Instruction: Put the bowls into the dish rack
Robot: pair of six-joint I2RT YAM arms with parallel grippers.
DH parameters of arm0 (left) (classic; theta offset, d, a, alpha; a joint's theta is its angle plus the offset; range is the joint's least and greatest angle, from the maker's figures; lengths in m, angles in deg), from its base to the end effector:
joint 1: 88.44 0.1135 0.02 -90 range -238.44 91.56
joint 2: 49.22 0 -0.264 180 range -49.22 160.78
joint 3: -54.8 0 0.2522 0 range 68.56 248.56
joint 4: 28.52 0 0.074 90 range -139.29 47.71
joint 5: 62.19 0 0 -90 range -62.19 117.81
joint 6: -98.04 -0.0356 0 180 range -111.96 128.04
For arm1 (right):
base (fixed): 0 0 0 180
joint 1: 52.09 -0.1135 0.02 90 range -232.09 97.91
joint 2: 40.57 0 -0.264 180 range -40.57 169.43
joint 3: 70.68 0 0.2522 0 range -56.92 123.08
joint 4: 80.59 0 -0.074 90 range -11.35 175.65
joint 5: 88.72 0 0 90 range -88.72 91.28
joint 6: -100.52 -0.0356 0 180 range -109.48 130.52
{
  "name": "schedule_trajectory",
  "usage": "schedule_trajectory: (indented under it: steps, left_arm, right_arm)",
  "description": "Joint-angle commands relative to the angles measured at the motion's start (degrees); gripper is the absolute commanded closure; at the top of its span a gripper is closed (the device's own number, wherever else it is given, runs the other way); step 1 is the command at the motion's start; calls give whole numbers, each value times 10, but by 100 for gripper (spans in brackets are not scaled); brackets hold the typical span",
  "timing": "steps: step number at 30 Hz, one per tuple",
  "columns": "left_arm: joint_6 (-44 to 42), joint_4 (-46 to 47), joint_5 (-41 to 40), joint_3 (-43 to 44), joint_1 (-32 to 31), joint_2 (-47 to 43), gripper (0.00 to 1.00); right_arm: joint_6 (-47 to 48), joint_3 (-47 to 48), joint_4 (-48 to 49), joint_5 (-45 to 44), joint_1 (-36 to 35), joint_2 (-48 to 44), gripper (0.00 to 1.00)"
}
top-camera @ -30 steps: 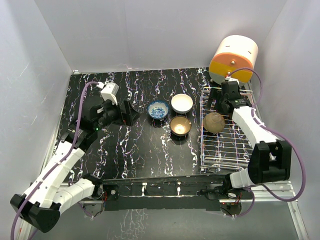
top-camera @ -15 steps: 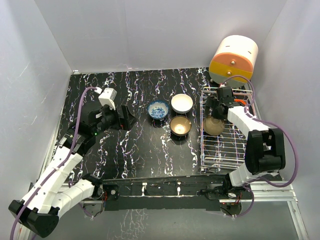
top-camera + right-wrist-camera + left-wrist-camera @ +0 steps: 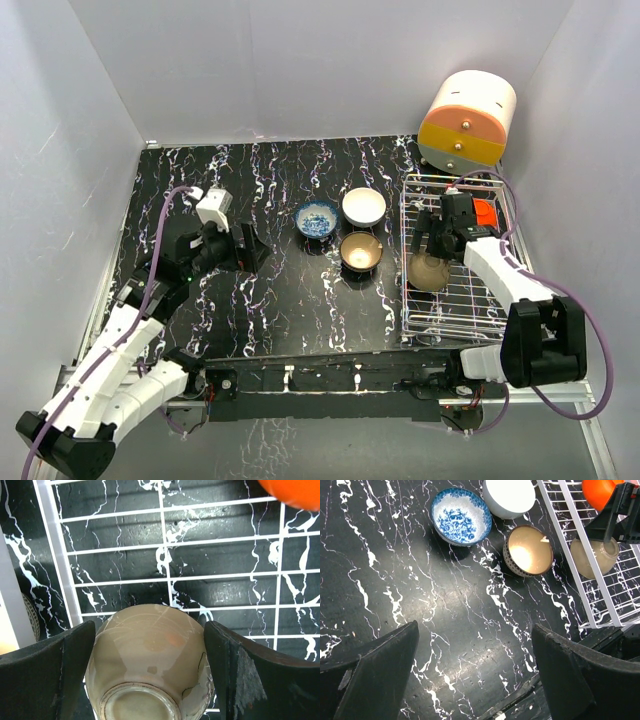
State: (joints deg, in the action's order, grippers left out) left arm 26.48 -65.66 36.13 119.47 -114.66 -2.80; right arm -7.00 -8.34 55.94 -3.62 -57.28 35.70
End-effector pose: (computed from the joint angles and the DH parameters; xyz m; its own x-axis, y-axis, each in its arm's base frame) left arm 0.1600 -0.0845 0.3484 -0.4527 -0.1259 -0.8827 0.4394 0.8299 -0.3437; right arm 0.2603 0.0206 0.2170 -0.8134 0.2273 -0.5354 0.2103 0.9731 0.0936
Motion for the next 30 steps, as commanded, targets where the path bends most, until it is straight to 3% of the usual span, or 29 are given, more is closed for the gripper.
schedule_trajectory:
  steps: [1,11,30]
  left_arm:
    - [-7,-14,-4,-15,-1,-27,7]
    - [5,-31,-13,-36,-1,-77,7]
    - [-2,-50,-13,-51,-1,-148,5]
  right_arm:
    - [-15,-17,-4,21,0,-35,7]
    - [-36,-54,-18,56,-5,-55,7]
    - [-110,-48,-92,23,-59,-80,8]
